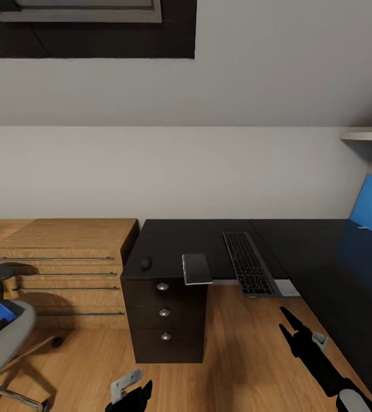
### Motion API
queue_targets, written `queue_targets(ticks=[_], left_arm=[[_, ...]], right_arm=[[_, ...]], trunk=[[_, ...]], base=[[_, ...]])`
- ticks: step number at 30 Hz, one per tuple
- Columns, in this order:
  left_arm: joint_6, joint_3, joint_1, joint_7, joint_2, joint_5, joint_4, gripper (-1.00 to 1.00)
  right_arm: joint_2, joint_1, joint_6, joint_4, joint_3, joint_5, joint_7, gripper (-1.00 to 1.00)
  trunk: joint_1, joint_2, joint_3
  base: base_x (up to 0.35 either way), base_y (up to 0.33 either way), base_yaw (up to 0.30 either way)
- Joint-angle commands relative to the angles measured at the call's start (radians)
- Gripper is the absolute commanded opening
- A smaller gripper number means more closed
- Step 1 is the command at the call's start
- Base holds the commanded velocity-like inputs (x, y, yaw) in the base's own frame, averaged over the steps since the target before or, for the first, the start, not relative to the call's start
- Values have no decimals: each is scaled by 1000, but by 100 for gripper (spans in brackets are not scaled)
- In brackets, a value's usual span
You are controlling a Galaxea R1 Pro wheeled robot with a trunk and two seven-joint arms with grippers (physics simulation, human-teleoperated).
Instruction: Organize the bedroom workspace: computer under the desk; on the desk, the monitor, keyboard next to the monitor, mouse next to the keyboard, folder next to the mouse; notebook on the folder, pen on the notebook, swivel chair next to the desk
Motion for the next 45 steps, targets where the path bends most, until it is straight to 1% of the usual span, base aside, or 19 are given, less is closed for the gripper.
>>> queue_targets(ticks=[1,4,5,7,8,10,11,15,18,20,23,24,30,34,45], left_arm=[[3,-3,0,7,0,9,-1,100],[3,-4,0,4,1,9,1,100],[3,-4,0,0,2,9,1,100],[3,-4,0,-3,2,9,2,100],[3,-4,0,-5,2,9,2,100],[2,-4,0,-7,2,9,2,100],[1,-5,0,-8,1,8,2,100],[0,-6,0,-9,1,8,2,100],[-1,-7,0,-10,1,6,2,100],[-1,-8,0,-10,1,6,2,100],[-1,-8,0,-10,1,6,2,100],[-1,-9,0,-10,0,6,2,100],[-1,-10,0,-10,-1,6,2,100],[-2,-10,0,-10,-1,6,2,100],[-2,-10,0,-10,-1,6,2,100]], right_arm=[[0,-1,9,0,-1,-9,6,100],[-6,-1,10,-2,-1,-6,59,100],[-13,-1,10,-2,0,2,99,100],[-18,0,9,-1,1,20,137,100],[-22,0,9,0,1,45,167,100],[-25,0,9,0,0,71,188,100],[-26,0,10,1,-1,91,204,100],[-29,0,10,1,-3,116,239,100],[-31,0,10,1,-4,125,274,100],[-33,0,10,1,-4,128,288,100],[-44,0,10,3,-4,130,304,100],[-52,0,10,4,-4,130,312,100],[-79,1,10,5,-4,131,346,100],[-84,1,8,5,-6,128,349,100],[-80,1,-12,3,-7,126,348,100]], trunk=[[4,-8,-4],[15,-29,-14],[19,-36,-17],[27,-50,-23],[31,-57,-26],[38,-71,-32],[42,-78,-36],[58,-106,-48],[58,-106,-48],[58,-106,-48],[58,-106,-48],[58,-106,-48],[58,-106,-48],[58,-106,-48],[58,-106,-48]], base=[[0,0,0],[0,0,0],[0,0,0],[0,0,0],[0,0,0],[0,0,0],[0,0,0],[0,0,0],[0,0,0],[0,0,0],[0,0,0],[0,0,0],[0,0,0],[0,0,0],[0,0,0]])
